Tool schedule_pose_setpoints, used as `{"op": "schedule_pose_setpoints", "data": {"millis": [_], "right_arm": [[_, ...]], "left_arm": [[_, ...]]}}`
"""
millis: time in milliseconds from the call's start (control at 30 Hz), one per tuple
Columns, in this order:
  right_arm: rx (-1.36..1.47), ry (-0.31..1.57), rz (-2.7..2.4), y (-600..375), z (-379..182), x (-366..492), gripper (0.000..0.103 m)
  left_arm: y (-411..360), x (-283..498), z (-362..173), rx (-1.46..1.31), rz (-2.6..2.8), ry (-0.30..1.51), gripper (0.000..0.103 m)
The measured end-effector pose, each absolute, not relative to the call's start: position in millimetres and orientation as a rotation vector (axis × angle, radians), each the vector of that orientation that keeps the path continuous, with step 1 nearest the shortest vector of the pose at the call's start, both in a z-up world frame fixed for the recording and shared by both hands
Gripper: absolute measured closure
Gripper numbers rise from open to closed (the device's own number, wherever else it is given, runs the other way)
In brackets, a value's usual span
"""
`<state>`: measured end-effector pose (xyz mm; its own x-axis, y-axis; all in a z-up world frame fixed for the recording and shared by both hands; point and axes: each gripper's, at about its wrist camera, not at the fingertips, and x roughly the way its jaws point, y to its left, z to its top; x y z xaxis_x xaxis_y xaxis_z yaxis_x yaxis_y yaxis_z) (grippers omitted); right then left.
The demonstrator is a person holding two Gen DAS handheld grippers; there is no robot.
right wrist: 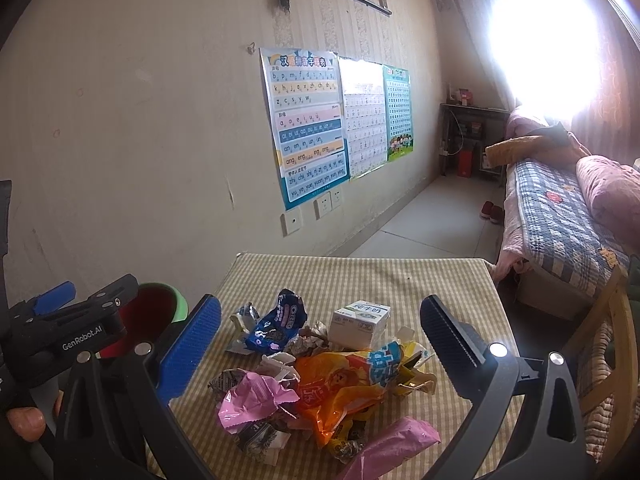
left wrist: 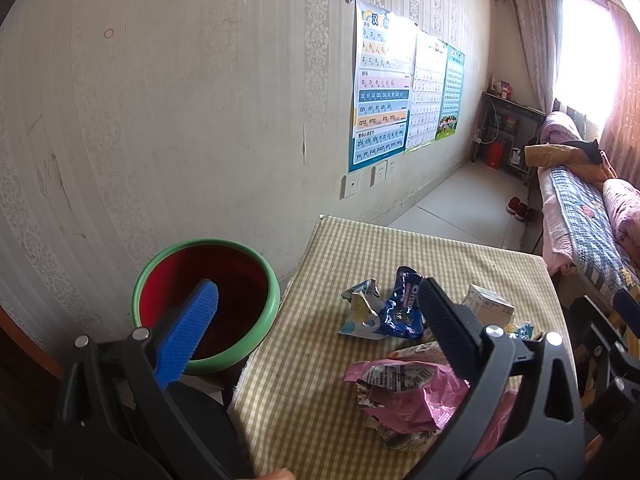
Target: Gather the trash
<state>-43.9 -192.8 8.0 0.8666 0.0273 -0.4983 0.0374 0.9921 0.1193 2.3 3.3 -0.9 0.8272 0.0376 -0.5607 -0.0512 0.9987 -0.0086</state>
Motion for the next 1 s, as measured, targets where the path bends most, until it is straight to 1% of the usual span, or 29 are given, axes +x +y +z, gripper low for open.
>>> {"op": "schedule_pose_setpoints", "data": {"millis": [267,333,533,1000], "right_arm": [[0.128,0.524,-0.011,-193.3,5.7,-43.9,0.008],[0.13,0.524,-0.01,-193.5,5.1,-43.9,0.01],[0.134,0.529,-0.011,-195.7,3.1,-43.3,0.012],[0.139,0.535,-0.008,-197.7,1.2,-43.5,0.014]], "left_arm": [[1.7,2.9,-1.7,-0.016,0.044,0.601,0.005],[1.4,2.9,-2.0,-0.013,0.045,0.602,0.005],[1.0,3.5,-3.6,-0.005,0.048,0.605,0.005],[-0.8,3.9,-3.3,0.001,0.047,0.609,0.005]]}}
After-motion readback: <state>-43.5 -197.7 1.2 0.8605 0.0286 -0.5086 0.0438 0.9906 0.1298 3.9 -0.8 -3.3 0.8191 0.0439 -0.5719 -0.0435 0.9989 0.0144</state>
